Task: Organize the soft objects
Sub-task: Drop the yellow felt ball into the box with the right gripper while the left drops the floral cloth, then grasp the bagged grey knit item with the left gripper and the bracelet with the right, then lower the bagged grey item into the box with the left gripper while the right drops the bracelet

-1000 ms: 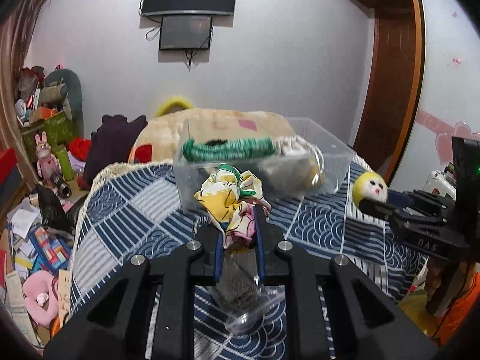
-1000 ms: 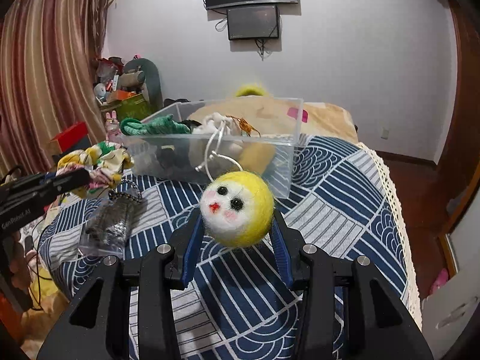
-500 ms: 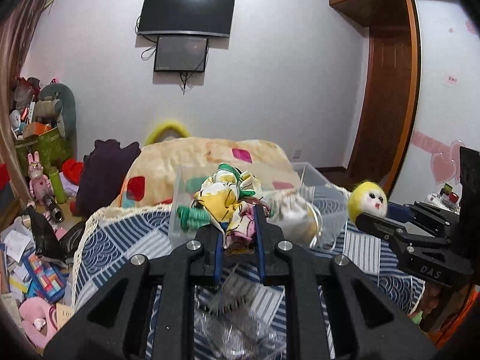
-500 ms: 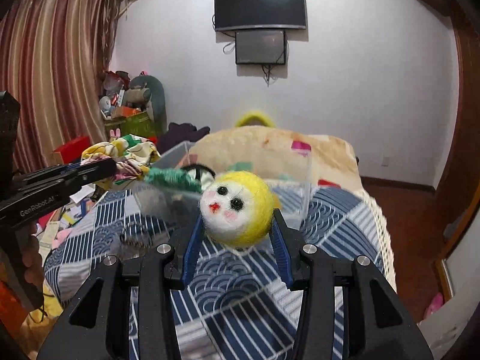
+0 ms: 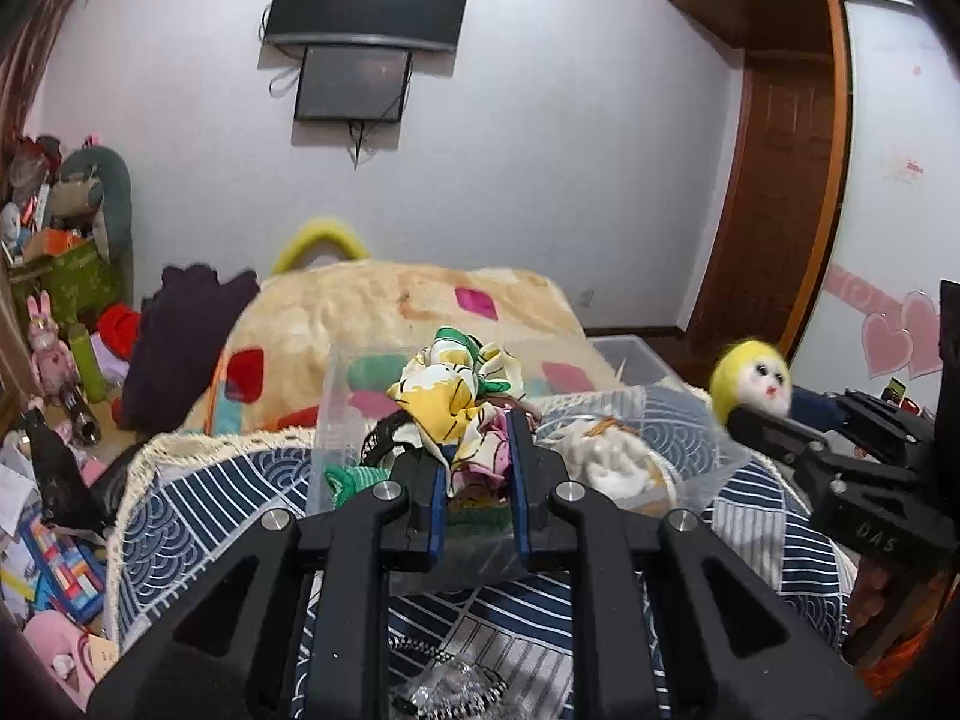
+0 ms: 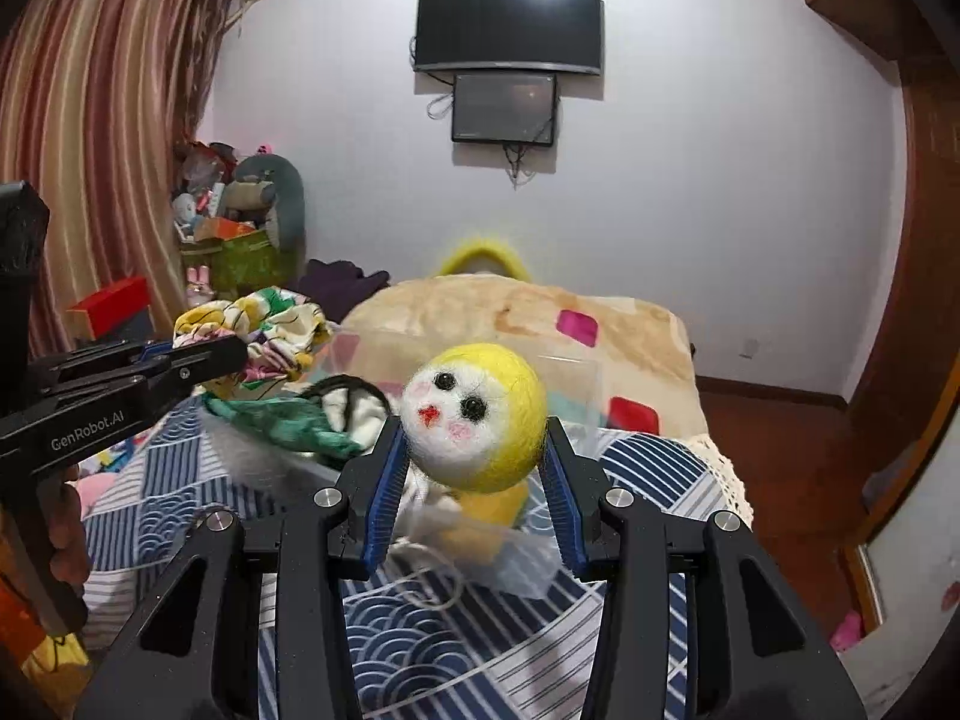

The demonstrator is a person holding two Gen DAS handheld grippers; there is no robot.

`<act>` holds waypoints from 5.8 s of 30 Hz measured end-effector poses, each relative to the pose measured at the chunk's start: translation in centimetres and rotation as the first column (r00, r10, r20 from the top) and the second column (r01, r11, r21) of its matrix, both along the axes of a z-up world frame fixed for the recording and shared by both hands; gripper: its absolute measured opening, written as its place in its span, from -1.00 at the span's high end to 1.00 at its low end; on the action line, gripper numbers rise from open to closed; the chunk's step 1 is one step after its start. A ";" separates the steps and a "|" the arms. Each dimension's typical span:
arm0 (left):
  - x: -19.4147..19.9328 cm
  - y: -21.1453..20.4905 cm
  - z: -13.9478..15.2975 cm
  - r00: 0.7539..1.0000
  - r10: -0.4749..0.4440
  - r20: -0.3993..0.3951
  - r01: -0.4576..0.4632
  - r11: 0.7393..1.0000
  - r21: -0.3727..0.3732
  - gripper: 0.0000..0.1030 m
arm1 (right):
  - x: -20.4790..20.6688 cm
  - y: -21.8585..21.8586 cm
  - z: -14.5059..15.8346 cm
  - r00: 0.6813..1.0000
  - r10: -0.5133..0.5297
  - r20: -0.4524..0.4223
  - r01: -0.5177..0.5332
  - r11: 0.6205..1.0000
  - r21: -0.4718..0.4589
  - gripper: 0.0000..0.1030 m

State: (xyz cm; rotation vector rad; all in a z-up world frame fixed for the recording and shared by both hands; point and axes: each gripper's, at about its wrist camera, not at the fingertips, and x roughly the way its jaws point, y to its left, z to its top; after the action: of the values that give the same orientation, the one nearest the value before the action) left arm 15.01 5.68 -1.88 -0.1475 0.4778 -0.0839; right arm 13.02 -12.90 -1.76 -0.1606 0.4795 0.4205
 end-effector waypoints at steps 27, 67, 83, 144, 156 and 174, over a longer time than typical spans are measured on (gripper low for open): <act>0.5 -1.0 -2.3 0.995 -0.006 -0.102 0.011 0.999 0.048 -0.22 | 1.2 -0.7 -1.7 0.999 -0.026 -0.046 0.023 0.998 -0.054 -0.34; -6.9 -1.8 -10.5 0.947 -0.072 -0.313 0.066 0.997 -0.029 -0.55 | -4.7 -0.5 -3.9 0.986 0.088 -0.144 -0.079 0.995 0.064 -0.54; -11.2 -4.2 -10.4 0.917 -0.279 -0.285 0.279 0.959 -0.040 0.23 | -6.0 2.4 -5.4 0.958 0.206 -0.201 -0.199 0.979 0.055 -0.35; -13.5 3.5 -5.9 0.992 -0.039 -0.122 0.033 0.998 -0.053 0.24 | -3.7 7.6 -6.6 0.943 0.212 -0.256 -0.232 0.972 -0.048 0.88; -10.4 0.6 -0.4 0.997 -0.063 0.033 0.064 0.998 -0.022 0.23 | -3.7 2.0 -0.4 0.991 0.108 -0.081 -0.104 0.993 0.050 0.88; 1.8 -1.4 -1.4 0.993 -0.108 -0.049 0.106 0.993 -0.052 0.23 | 1.9 0.2 -0.1 0.997 -0.031 -0.068 0.036 0.996 0.081 0.88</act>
State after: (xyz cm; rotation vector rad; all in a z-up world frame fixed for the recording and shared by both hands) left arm 16.77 4.30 -3.28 -0.1724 0.5355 -0.1973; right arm 14.88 -12.66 -1.85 -0.0593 0.5288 0.4127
